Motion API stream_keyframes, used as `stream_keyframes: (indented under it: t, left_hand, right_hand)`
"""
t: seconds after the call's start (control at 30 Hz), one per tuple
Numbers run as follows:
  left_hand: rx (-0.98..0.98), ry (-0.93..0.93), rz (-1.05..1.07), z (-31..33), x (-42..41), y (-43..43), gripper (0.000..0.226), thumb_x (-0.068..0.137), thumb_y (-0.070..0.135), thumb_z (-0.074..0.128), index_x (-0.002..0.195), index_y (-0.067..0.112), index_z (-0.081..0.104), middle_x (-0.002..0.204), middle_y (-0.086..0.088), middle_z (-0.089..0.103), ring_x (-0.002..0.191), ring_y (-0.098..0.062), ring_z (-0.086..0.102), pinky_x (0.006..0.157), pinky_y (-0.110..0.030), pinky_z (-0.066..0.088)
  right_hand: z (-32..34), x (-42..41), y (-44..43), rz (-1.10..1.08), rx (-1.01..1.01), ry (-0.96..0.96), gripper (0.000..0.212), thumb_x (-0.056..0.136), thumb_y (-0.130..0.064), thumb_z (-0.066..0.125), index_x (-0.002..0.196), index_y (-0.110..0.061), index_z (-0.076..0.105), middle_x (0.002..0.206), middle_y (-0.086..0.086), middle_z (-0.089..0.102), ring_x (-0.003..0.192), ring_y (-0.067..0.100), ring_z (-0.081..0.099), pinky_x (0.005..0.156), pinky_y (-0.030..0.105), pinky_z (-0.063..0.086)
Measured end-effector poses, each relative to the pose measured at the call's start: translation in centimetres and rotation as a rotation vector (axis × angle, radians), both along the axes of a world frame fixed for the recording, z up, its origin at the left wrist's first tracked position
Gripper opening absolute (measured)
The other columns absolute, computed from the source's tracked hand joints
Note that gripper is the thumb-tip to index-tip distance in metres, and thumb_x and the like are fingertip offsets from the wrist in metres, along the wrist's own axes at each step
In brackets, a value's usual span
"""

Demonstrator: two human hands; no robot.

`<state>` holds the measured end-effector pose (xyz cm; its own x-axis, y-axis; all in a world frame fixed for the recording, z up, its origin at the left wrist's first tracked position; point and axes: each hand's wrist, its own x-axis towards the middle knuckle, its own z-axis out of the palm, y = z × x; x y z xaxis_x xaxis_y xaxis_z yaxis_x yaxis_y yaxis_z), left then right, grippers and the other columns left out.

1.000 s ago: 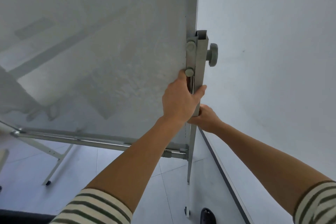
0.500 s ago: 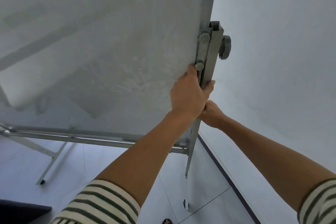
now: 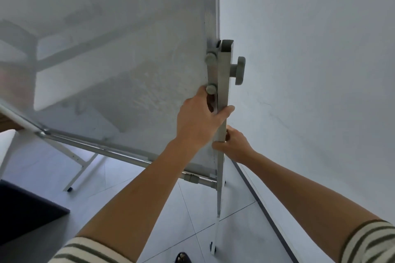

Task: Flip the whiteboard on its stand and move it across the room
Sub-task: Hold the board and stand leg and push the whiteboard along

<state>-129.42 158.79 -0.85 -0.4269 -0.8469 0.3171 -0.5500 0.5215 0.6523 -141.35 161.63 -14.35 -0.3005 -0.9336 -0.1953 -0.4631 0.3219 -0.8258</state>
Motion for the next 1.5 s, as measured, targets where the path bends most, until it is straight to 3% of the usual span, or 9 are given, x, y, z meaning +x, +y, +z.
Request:
stream_keyframes:
  t: [0.17, 0.37, 0.57, 0.7, 0.87, 0.93, 1.13, 1.33, 1.5]
  left_hand:
    - [-0.186, 0.034, 0.046, 3.7, 2.4, 5.7, 0.054, 0.073, 0.061, 0.065, 0.100, 0.016, 0.051, 0.078, 0.002, 0.069, 0.068, -0.018, 0.066, 0.067, -0.031, 0.054]
    - [-0.461, 0.209, -0.132, 7.3, 4.2, 12.7, 0.049, 0.078, 0.038, 0.072, 0.112, 0.010, 0.050, 0.099, -0.002, 0.066, 0.075, -0.014, 0.061, 0.062, -0.030, 0.052]
    - [-0.664, 0.171, -0.251, 6.7, 6.4, 17.6, 0.024, 0.080, 0.027, 0.070, 0.092, 0.006, 0.064, 0.089, -0.013, 0.060, 0.054, -0.016, 0.043, 0.046, -0.030, 0.052]
    - [-0.641, 0.225, -0.325, 6.2, 7.9, 22.2, 0.019, 0.084, 0.025, 0.065, 0.087, 0.006, 0.066, 0.092, -0.016, 0.059, 0.058, -0.023, 0.056, 0.049, -0.035, 0.056]
    - [-0.589, 0.276, -0.381, 5.8, 9.9, 27.9, 0.021, 0.082, 0.025, 0.069, 0.089, 0.006, 0.064, 0.093, -0.016, 0.055, 0.061, -0.015, 0.046, 0.051, -0.033, 0.056]
    - [-0.531, 0.280, -0.393, 6.0, 10.9, 30.5, 0.029, 0.079, 0.025, 0.072, 0.096, 0.005, 0.061, 0.098, -0.015, 0.055, 0.065, -0.019, 0.054, 0.054, -0.033, 0.057]
    - [-0.278, 0.387, -0.283, 6.4, 14.0, 38.6, 0.055, 0.070, 0.031, 0.080, 0.107, 0.005, 0.049, 0.104, -0.006, 0.055, 0.070, -0.003, 0.048, 0.060, -0.004, 0.037]
    - [-0.107, 0.442, -0.146, 6.0, 16.9, 46.3, 0.052, 0.066, 0.042, 0.081, 0.097, 0.013, 0.052, 0.084, 0.008, 0.057, 0.071, -0.004, 0.053, 0.067, -0.018, 0.049]
    - [-0.031, 0.418, -0.204, 6.7, 20.0, 51.8, 0.050, 0.066, 0.042, 0.081, 0.095, 0.014, 0.051, 0.073, 0.017, 0.050, 0.065, 0.001, 0.050, 0.061, -0.015, 0.046]
  right_hand:
    - [-0.2, 1.5, 6.1, -0.033, -0.009, 0.018, 0.036, 0.071, -0.033, 0.068, 0.102, -0.023, 0.054, 0.081, -0.006, 0.059, 0.081, 0.022, 0.060, 0.069, 0.036, 0.051]
    - [-0.3, 4.5, 13.4, -0.135, -0.001, 0.001, 0.029, 0.065, -0.037, 0.062, 0.089, -0.026, 0.051, 0.068, -0.009, 0.052, 0.067, 0.017, 0.049, 0.060, 0.030, 0.041]
    - [0.2, 8.2, 20.7, -0.244, -0.003, -0.017, 0.018, 0.066, -0.029, 0.062, 0.072, -0.027, 0.045, 0.067, -0.004, 0.050, 0.064, 0.016, 0.046, 0.062, 0.032, 0.039]
    - [0.7, 10.8, 25.8, -0.301, -0.006, -0.025, 0.022, 0.070, -0.021, 0.062, 0.067, -0.029, 0.042, 0.064, -0.003, 0.046, 0.062, 0.016, 0.043, 0.060, 0.031, 0.038]
    - [0.2, 13.2, 31.9, -0.338, -0.006, -0.016, 0.018, 0.070, -0.021, 0.061, 0.068, -0.028, 0.044, 0.065, -0.001, 0.047, 0.064, 0.018, 0.045, 0.062, 0.034, 0.041]
    - [0.1, 14.1, 34.3, -0.350, -0.010, -0.018, 0.015, 0.066, -0.027, 0.059, 0.070, -0.028, 0.045, 0.066, -0.001, 0.049, 0.064, 0.018, 0.046, 0.062, 0.035, 0.041]
    - [-0.8, 16.8, 41.2, -0.350, -0.008, 0.005, 0.034, 0.064, -0.039, 0.060, 0.094, -0.025, 0.056, 0.083, 0.006, 0.064, 0.078, 0.026, 0.061, 0.072, 0.043, 0.054]
    - [-0.7, 19.9, 48.7, -0.337, -0.010, -0.020, 0.025, 0.069, -0.034, 0.063, 0.088, -0.027, 0.049, 0.075, -0.005, 0.056, 0.073, 0.020, 0.054, 0.067, 0.036, 0.046]
    - [-0.4, 22.9, 54.6, -0.371, -0.005, -0.018, 0.026, 0.066, -0.038, 0.062, 0.085, -0.030, 0.048, 0.077, -0.005, 0.056, 0.078, 0.023, 0.056, 0.072, 0.042, 0.050]
